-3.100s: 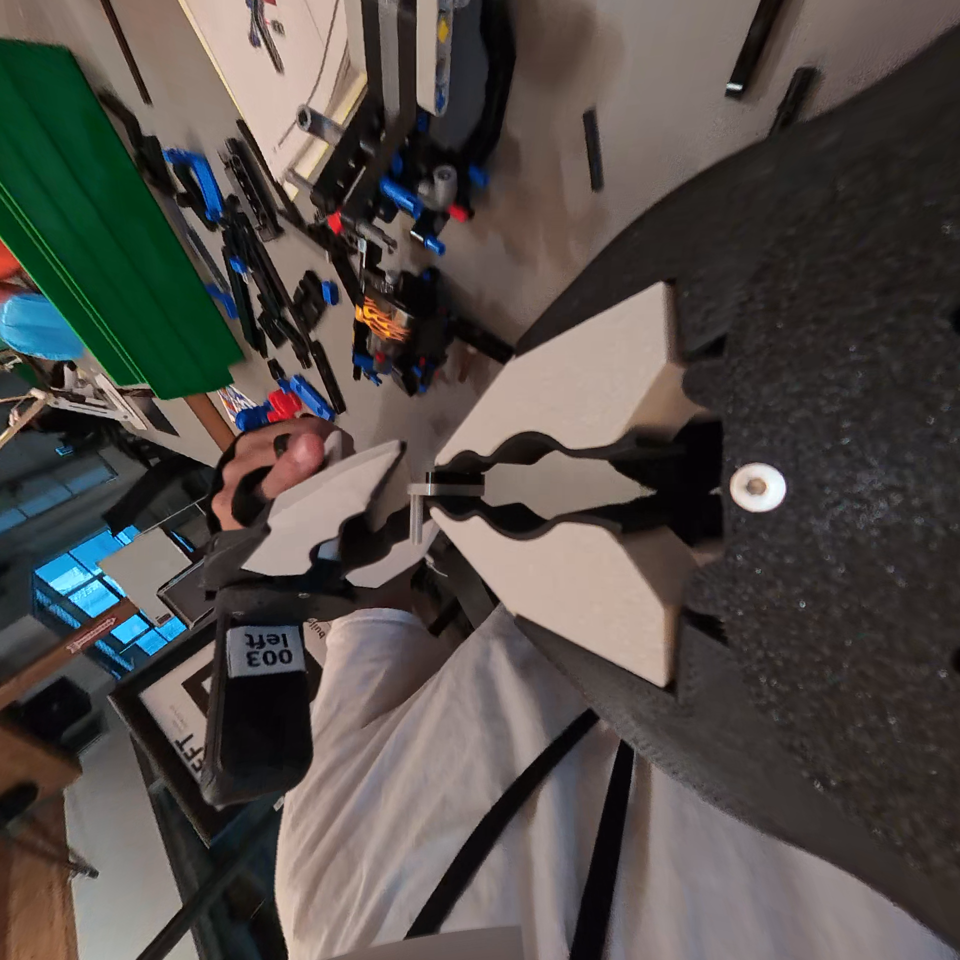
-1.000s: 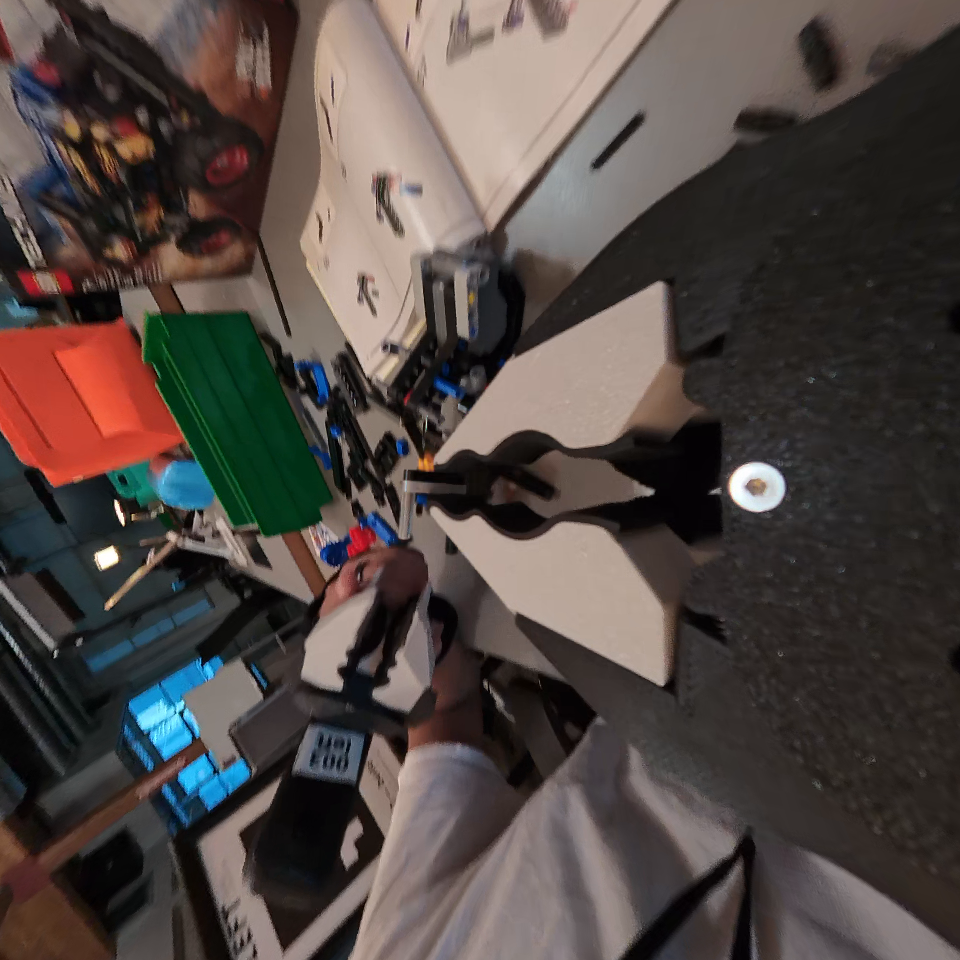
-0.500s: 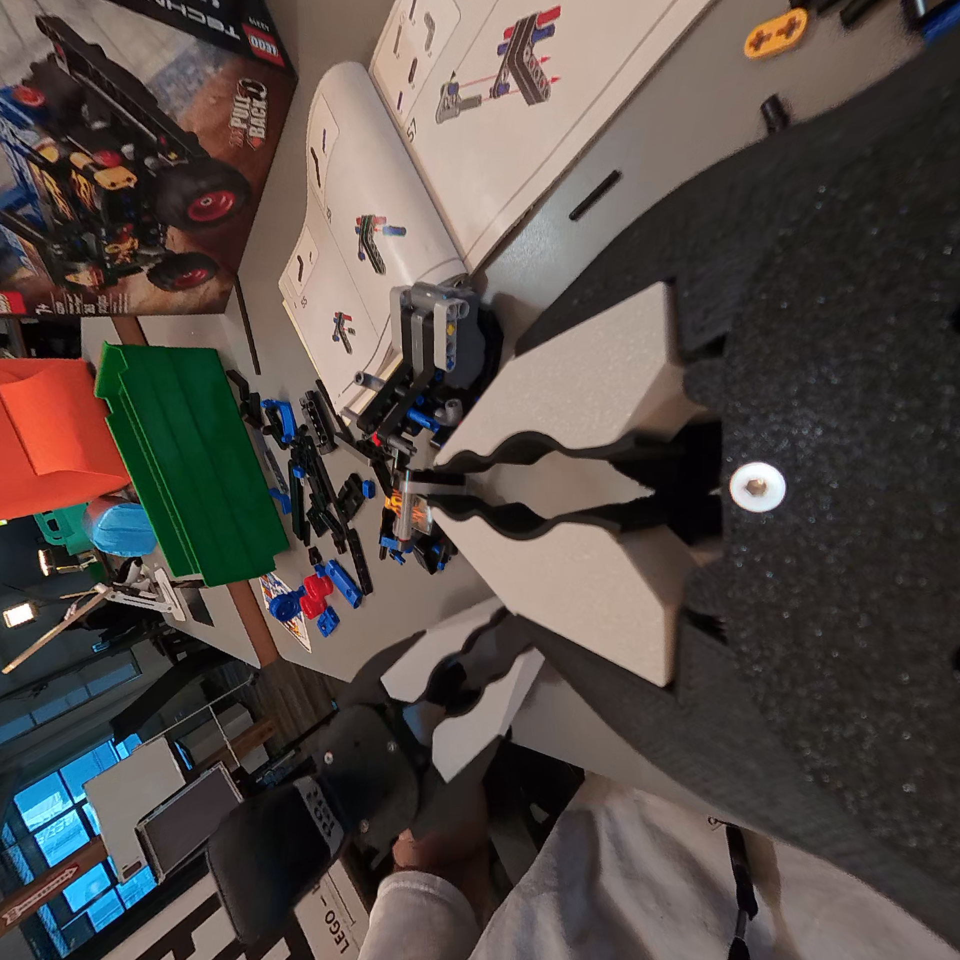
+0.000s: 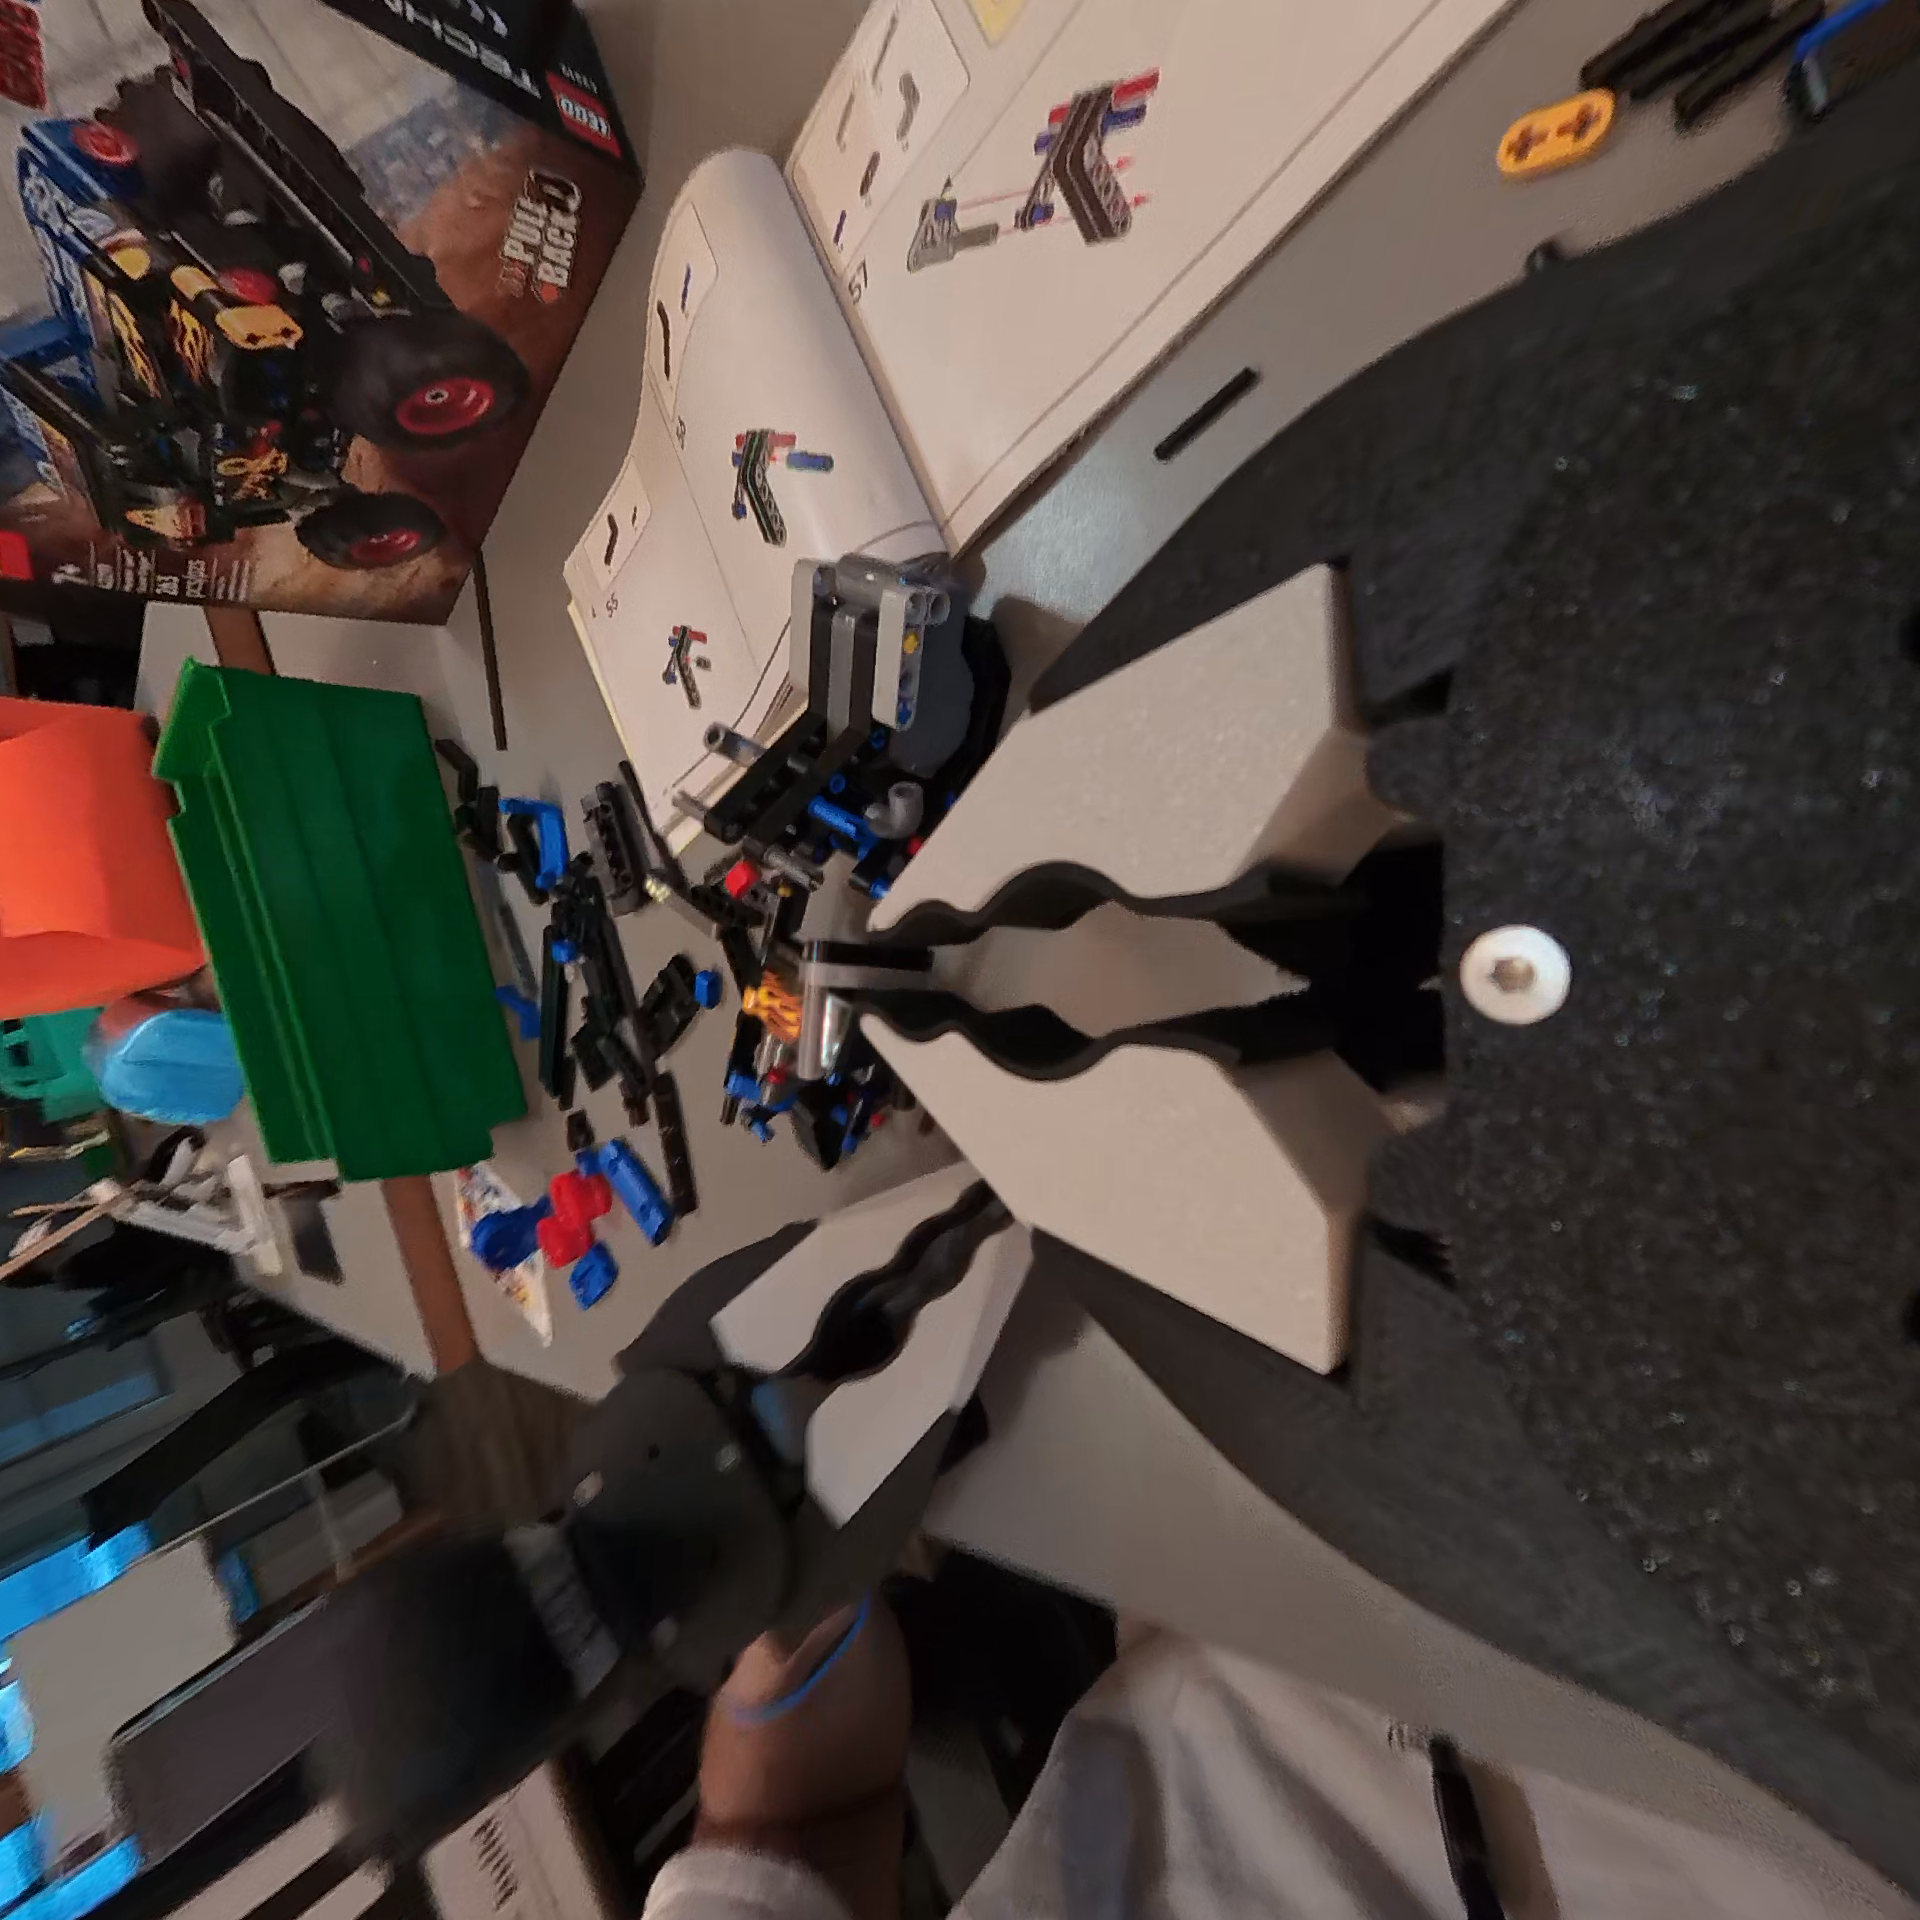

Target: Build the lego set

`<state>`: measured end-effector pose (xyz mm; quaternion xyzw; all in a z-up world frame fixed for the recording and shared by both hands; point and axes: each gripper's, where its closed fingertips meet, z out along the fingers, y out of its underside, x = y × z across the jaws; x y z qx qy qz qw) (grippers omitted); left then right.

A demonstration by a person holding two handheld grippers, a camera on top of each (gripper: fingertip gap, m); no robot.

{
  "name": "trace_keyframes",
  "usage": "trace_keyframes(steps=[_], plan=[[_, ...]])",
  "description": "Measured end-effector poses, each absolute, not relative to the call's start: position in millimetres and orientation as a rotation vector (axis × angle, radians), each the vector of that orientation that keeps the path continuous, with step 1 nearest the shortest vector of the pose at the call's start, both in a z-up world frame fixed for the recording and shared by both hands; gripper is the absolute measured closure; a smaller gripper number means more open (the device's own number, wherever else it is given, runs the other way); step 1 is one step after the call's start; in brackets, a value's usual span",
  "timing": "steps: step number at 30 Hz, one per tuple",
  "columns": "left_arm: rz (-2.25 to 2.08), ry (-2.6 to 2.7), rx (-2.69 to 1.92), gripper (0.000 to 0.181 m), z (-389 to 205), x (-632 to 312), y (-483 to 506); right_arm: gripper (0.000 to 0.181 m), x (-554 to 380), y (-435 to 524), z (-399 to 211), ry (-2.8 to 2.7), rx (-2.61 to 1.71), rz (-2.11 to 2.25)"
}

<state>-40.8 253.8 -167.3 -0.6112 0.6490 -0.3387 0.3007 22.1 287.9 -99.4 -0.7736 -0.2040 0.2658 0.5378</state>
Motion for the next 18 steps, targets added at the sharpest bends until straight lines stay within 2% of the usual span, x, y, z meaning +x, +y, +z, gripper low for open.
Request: trace_keyframes(steps=[1, 4, 6, 11, 18], plan=[[-0.973, 1.674, -1.606, 0.178, -154, -39, 253, 0.175, 21, 288, -102, -0.514, -1.845, 0.575], [-1.205, 1.495, -1.583, 0.178, -107, -34, 256, 0.175, 20, 292, -104, -0.568, -1.849, 0.354], [-1.186, 1.417, -1.595, 0.178, -89, -32, 267, 0.175, 15, 293, -101, -0.580, -1.831, 0.270], [-0.965, 1.390, -1.550, 0.178, -77, -26, 277, 0.175, 8, 291, -91, -0.585, -1.804, 0.174], [-0.965, 1.342, -1.558, 0.178, -73, -16, 275, 0.175, -8, 285, -75, -0.647, -1.694, 0.052]])
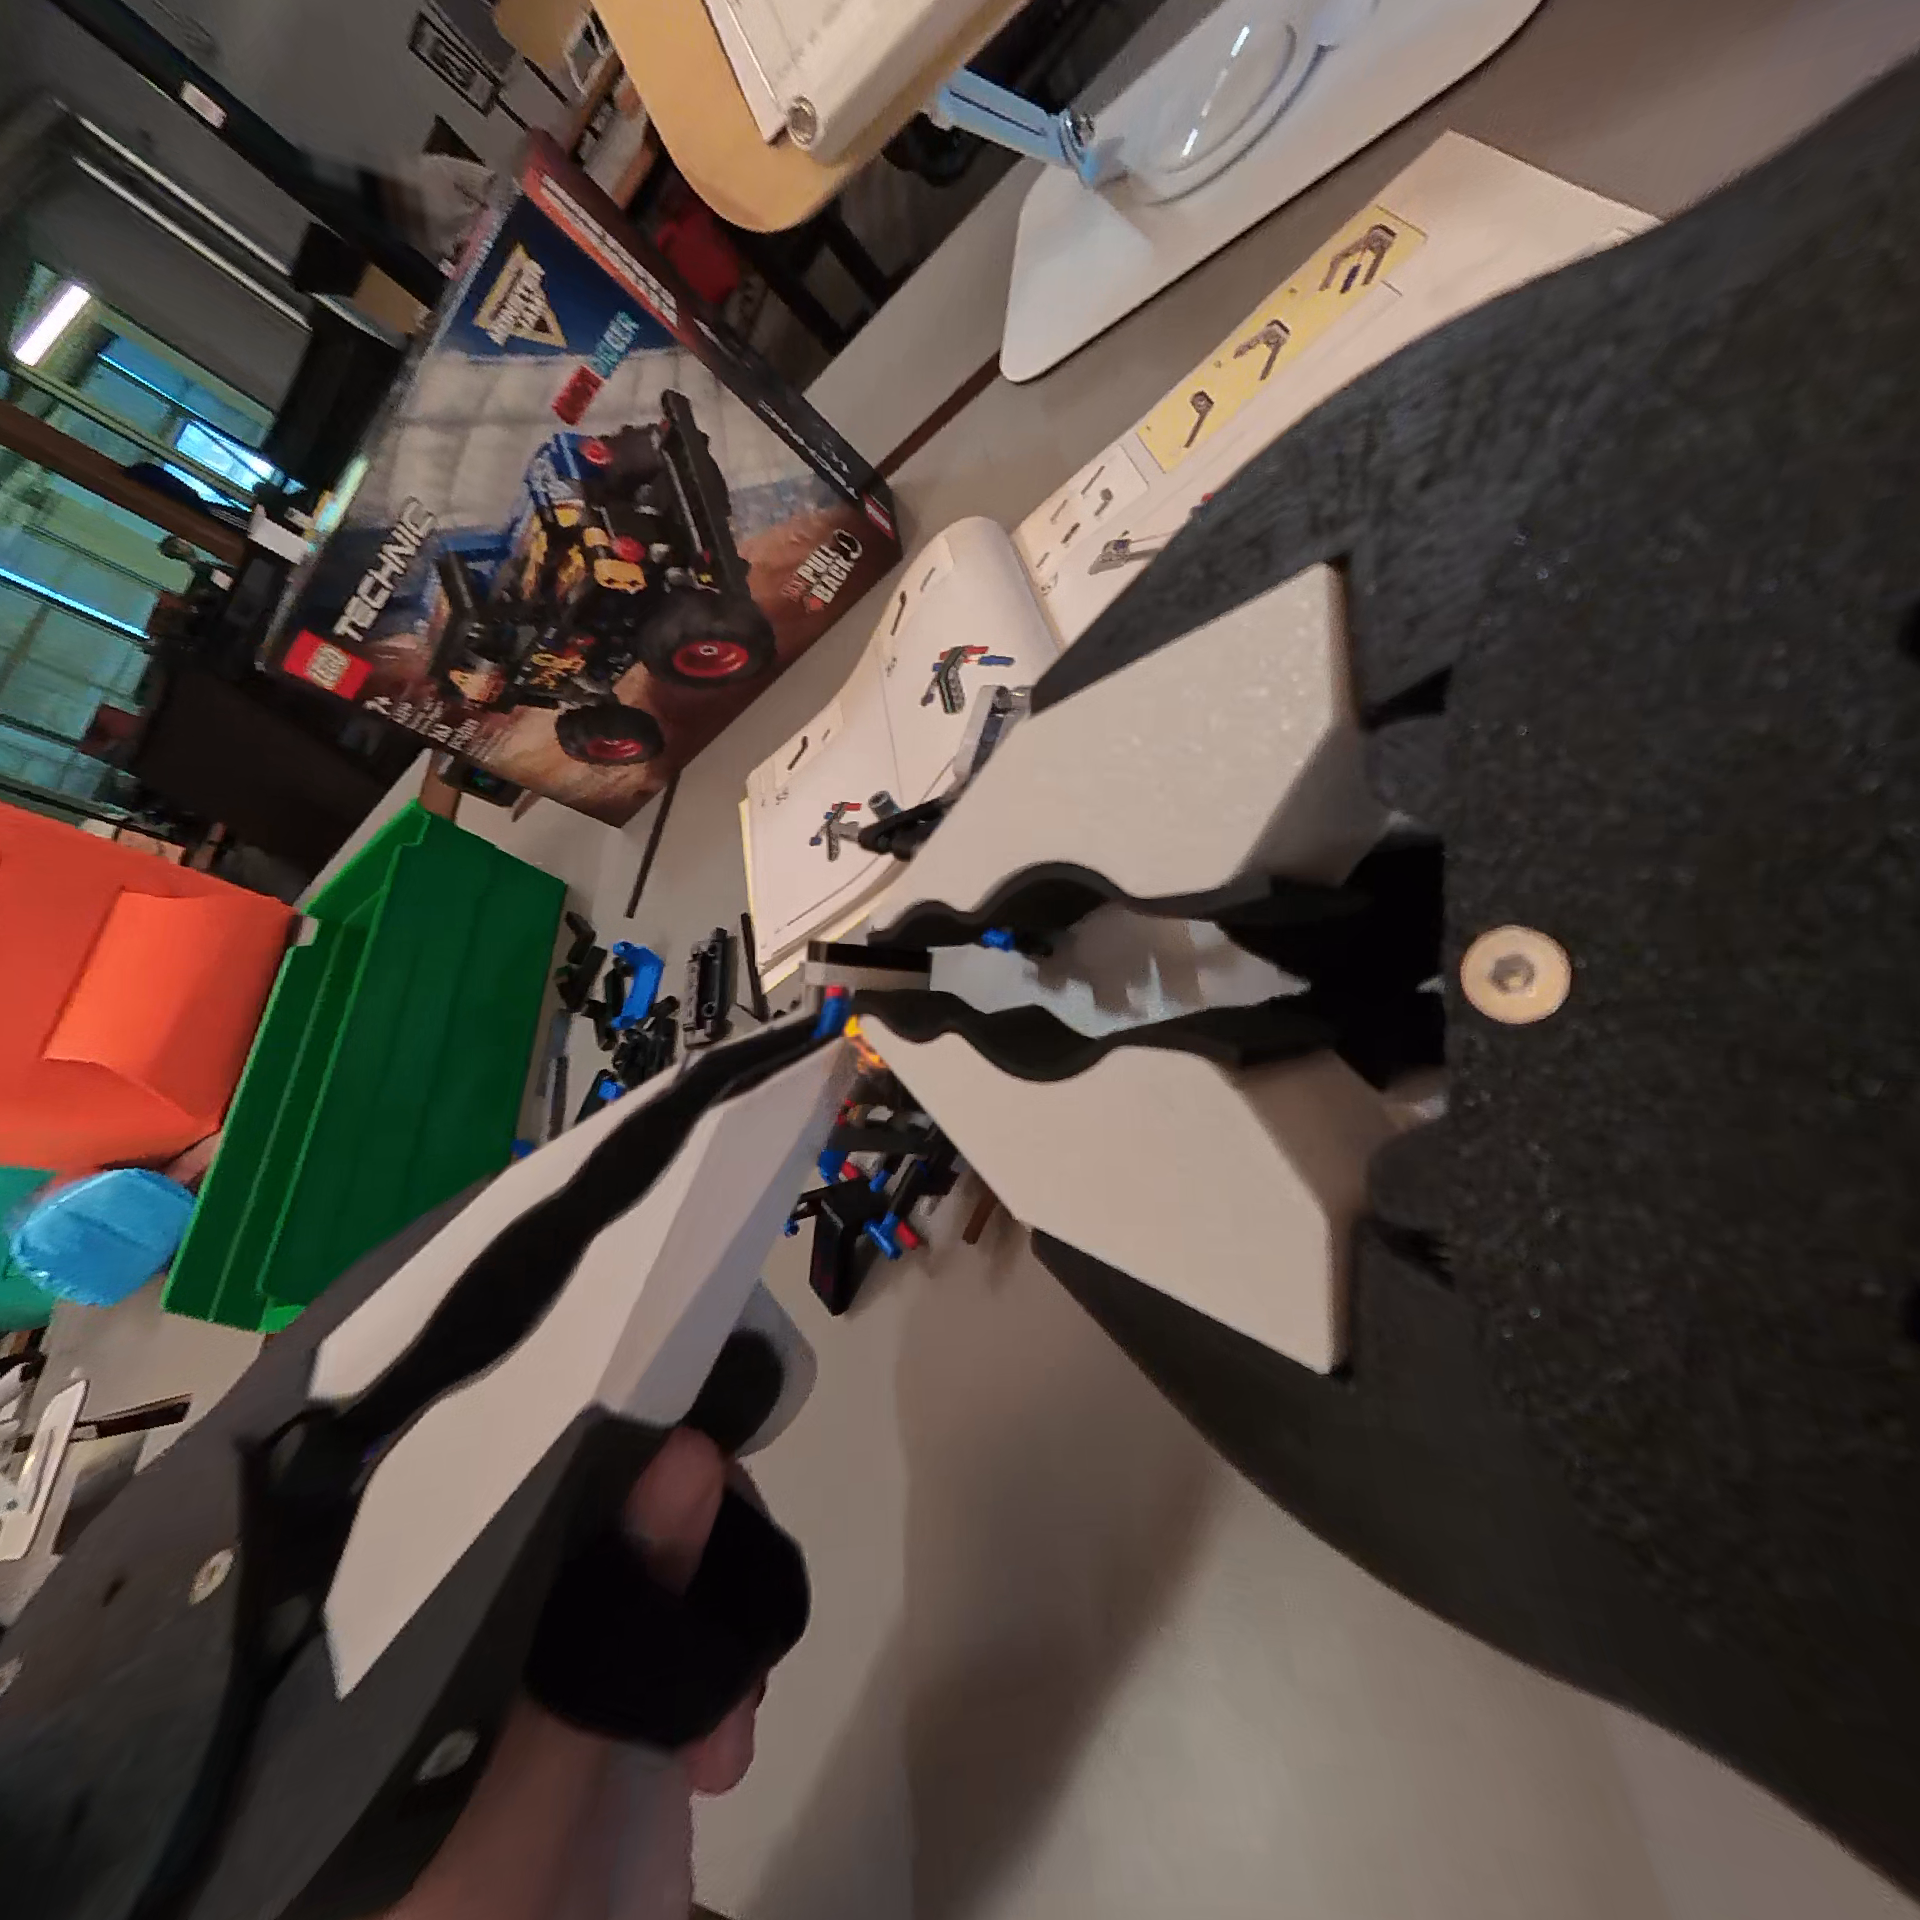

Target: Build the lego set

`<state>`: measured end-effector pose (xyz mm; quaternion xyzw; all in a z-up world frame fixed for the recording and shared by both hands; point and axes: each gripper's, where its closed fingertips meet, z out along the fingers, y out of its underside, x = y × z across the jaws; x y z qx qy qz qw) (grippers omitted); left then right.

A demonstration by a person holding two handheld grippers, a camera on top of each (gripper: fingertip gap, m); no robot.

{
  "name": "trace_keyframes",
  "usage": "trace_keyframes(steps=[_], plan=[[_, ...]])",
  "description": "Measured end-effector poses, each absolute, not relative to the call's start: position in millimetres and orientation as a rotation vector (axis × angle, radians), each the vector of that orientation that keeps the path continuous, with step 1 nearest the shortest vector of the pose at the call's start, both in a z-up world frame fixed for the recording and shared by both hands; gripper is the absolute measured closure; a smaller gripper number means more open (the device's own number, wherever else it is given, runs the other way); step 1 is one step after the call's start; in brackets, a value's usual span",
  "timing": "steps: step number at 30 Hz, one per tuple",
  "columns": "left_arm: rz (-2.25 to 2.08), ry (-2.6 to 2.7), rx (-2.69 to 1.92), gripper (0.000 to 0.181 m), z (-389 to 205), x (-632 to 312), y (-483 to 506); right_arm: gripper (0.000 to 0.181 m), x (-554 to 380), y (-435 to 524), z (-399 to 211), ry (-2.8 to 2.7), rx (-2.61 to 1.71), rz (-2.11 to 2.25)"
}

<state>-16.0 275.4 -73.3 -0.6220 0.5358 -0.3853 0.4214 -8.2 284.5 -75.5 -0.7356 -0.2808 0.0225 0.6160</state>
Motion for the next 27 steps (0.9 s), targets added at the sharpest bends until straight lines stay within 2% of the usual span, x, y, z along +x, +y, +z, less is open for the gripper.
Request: trace_keyframes(steps=[13, 27], plan=[[-0.981, 1.229, -1.538, 0.178, -69, -8, 277, 0.175, -2, 285, -68, -0.642, -1.656, -0.097], [-0.726, 1.307, -1.457, 0.178, -78, -5, 285, 0.175, 3, 289, -80, -0.703, -1.703, -0.260]])
